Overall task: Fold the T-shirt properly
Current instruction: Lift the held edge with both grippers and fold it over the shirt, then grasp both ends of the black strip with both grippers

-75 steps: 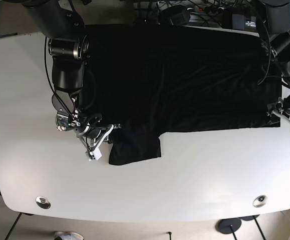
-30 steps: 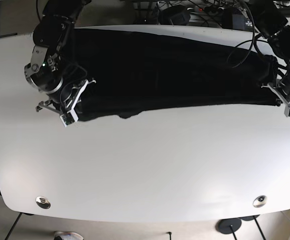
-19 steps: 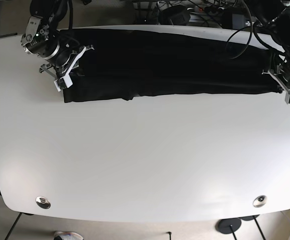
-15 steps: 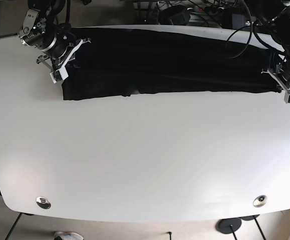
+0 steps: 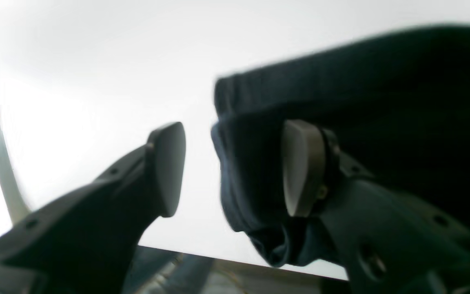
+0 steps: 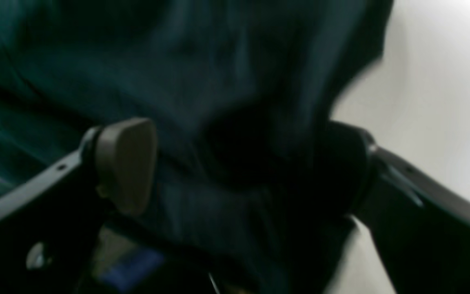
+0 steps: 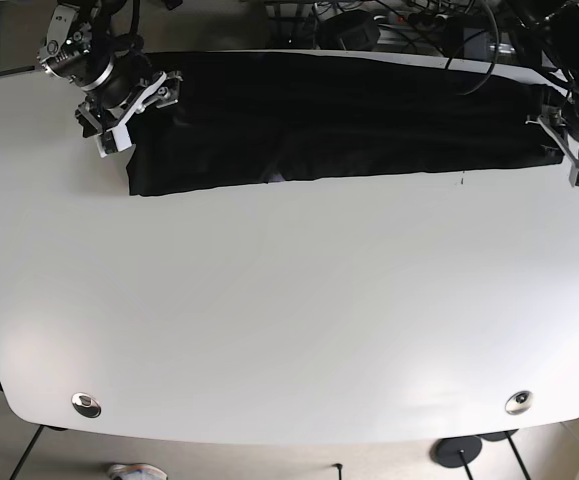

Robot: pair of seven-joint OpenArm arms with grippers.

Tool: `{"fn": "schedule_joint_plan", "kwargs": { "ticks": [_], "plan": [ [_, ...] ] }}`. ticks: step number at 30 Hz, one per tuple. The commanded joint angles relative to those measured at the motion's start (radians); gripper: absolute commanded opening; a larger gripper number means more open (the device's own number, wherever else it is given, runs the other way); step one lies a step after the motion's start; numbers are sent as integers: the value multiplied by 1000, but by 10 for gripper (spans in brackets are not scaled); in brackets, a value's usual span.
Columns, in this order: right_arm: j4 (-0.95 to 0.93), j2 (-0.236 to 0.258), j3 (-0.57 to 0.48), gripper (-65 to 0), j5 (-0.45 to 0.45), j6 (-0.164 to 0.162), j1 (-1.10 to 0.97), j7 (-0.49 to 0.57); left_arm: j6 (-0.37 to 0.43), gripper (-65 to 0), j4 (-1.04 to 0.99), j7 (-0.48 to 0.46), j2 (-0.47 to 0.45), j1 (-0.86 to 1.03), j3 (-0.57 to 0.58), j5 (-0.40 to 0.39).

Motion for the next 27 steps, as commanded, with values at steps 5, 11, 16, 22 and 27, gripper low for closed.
{"fn": "schedule_joint_plan", "kwargs": {
  "ticks": [5, 11, 16, 22, 27],
  "plan": [
    [0, 39, -123, -57, 114, -6, 82, 21, 6, -312, 102, -15, 8, 19, 20, -185],
    [-132, 34, -149, -503, 56, -7, 83, 24, 6, -446, 23, -20, 87, 63, 43, 22],
    [-227, -1, -141, -528, -163, -4, 138, 48, 6, -543, -119, -22, 55, 53, 51, 45],
    [-429, 2, -91, -526, -260, -6, 249, 174, 6, -543, -291, -22, 52, -136, 109, 50],
    [-640, 74, -40, -526, -312, 2, 453, 225, 6, -543, -415, -22, 55, -291, 175, 52]
  ]
}}
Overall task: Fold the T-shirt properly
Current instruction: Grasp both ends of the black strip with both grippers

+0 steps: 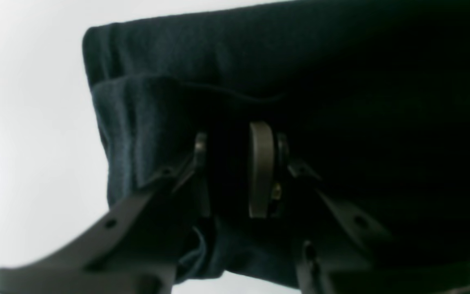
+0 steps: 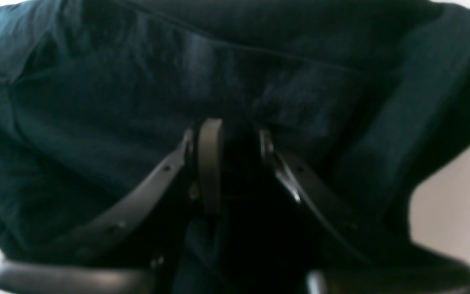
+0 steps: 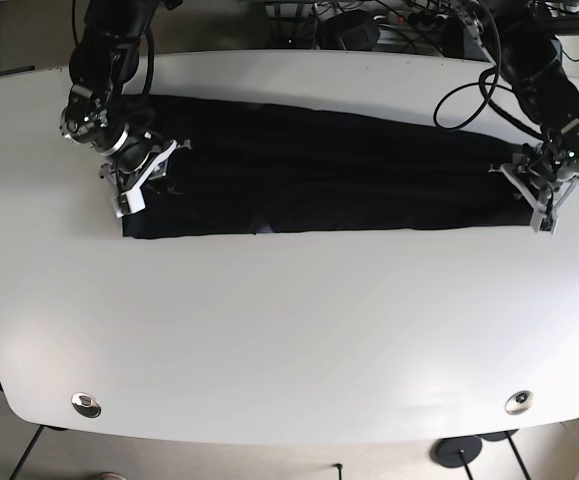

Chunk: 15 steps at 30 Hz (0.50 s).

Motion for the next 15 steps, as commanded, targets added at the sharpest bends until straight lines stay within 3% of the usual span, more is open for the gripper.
{"fn": "schedule_joint_plan", "kwargs": {
  "ticks": [1, 8, 12, 15],
  "plan": [
    [-63, 43, 7, -526, -70, -33, 71, -36, -2, -543, -11, 26, 0, -22, 17, 13],
    [-180, 116, 4, -526, -70, -36, 232, -21, -2, -542, -11, 28, 1, -51, 42, 13],
    [-178, 109, 4, -526, -70, -40, 247, -25, -2, -542, 14, 31, 1, -51, 36, 4],
    [-177, 108, 4, -526, -70, -40, 244, -25, -2, -539, 127, 68, 1, -49, 5, -85]
  ]
}}
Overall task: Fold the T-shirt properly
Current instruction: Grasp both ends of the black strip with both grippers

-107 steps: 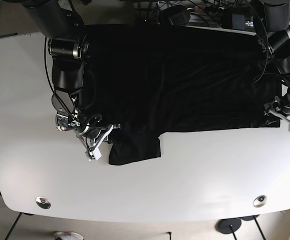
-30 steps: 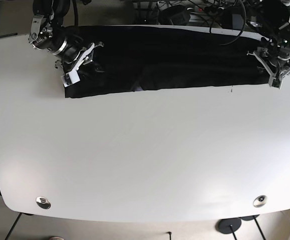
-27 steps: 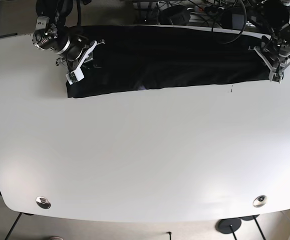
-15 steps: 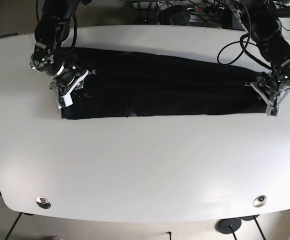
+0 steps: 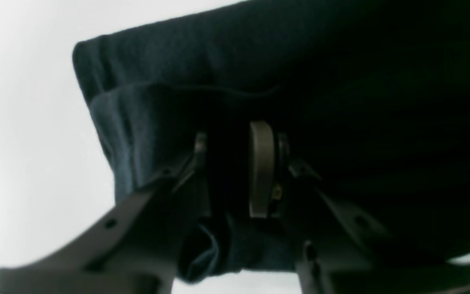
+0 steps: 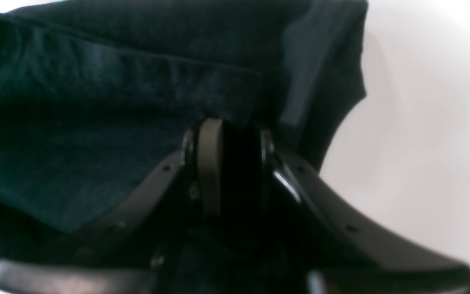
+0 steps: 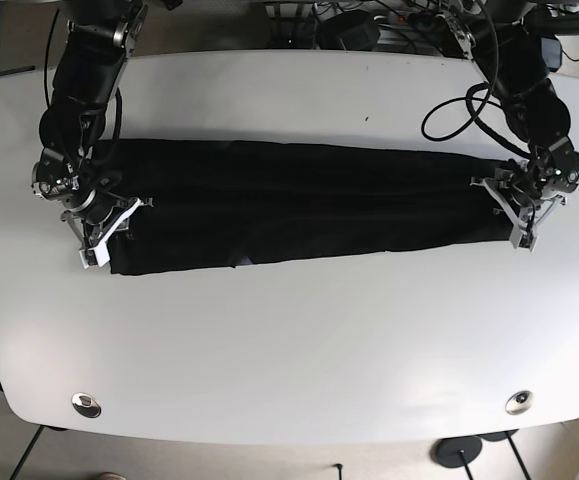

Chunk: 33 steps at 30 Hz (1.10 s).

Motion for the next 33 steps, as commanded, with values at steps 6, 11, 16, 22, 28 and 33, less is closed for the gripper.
{"fn": "schedule_joint_plan", "kwargs": {
  "ticks": [6, 11, 16, 22, 28, 33],
  "plan": [
    [18, 11, 1, -526, 10, 1, 15, 13, 2, -229, 228, 243, -58, -41, -156, -263],
    [18, 11, 1, -526, 10, 6, 13, 11, 2, -176, 93, 265, -90, -48, -317, -372],
    [18, 0, -42, -530, 13, 7, 3, 13, 2, -179, -194, 260, -217, -47, -322, -582],
    [18, -5, -47, -530, 19, 7, -11, 16, 2, -179, -279, 259, -236, -48, -320, -619],
    [18, -2, -47, -530, 19, 7, -10, 16, 2, -179, -371, 145, -240, -41, -228, -618],
    [18, 0, -47, -530, 19, 7, -7, 16, 2, -183, -455, 131, -248, -48, -202, -621]
  ]
}}
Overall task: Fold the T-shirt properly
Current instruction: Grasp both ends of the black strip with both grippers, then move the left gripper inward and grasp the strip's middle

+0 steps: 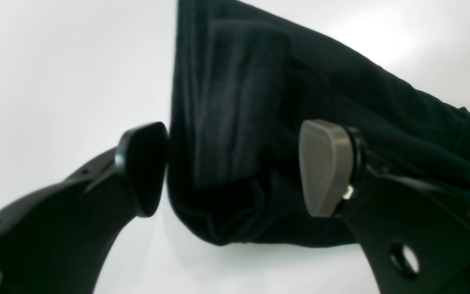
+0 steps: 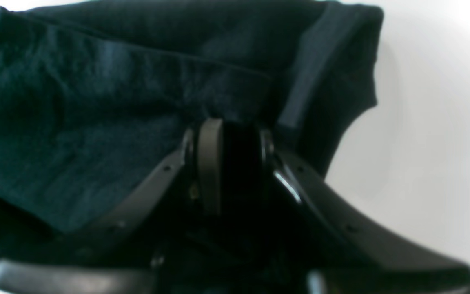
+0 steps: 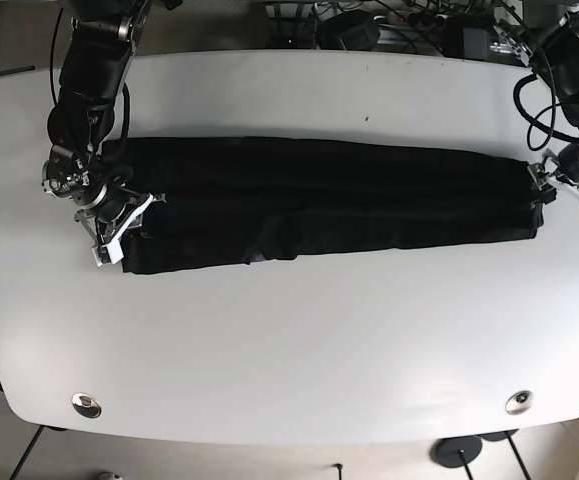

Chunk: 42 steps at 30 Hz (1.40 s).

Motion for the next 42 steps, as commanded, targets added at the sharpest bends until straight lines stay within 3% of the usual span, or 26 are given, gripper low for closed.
{"fn": "schedule_joint_plan", "kwargs": {
  "ticks": [1, 4, 6, 8, 10, 15, 21, 26, 32, 35, 39, 41, 42],
  "plan": [
    [12, 10, 3, -530, -7, 0, 15, -10, 7, -183, 7, 13, -15, -6, 2, 17],
    [12, 9, 3, -530, -7, 0, 15, -10, 7, -187, 7, 13, -13, -6, 43, 16],
    [12, 9, 3, -530, -7, 0, 15, -8, 7, -256, 4, 10, -13, -7, 78, 20],
    [12, 7, 3, -530, -7, 0, 15, -8, 7, -499, 4, -24, -13, -7, 132, 20],
    [12, 6, 3, -531, -7, 0, 15, -8, 7, -636, 9, -62, -15, -7, 173, 19],
    [12, 4, 3, -531, -7, 0, 12, -8, 7, -640, 162, -62, -13, 5, 180, 20],
    [12, 3, 3, -533, -7, 0, 11, -8, 7, -640, 569, 38, 127, 90, 193, 22],
    [12, 3, 4, -533, -7, 0, 11, -8, 7, -640, 773, 92, 266, 119, 345, 22],
    [12, 1, 4, -533, -7, -2, 12, -8, 41, -640, 759, 67, 374, 116, 532, 22],
    [12, 1, 4, -533, -7, -2, 14, -8, 81, -640, 714, 7, 375, 114, 583, 22],
    [12, 1, 4, -533, -7, -2, 14, -8, 130, -637, 653, 1, 375, 82, 621, 22],
    [12, 1, 4, -533, -7, 0, 12, -8, 202, -597, 641, 1, 375, 77, 623, 22],
    [12, 1, 4, -533, -7, 0, 12, -8, 247, -521, 642, 1, 377, 66, 623, 20]
  ]
}}
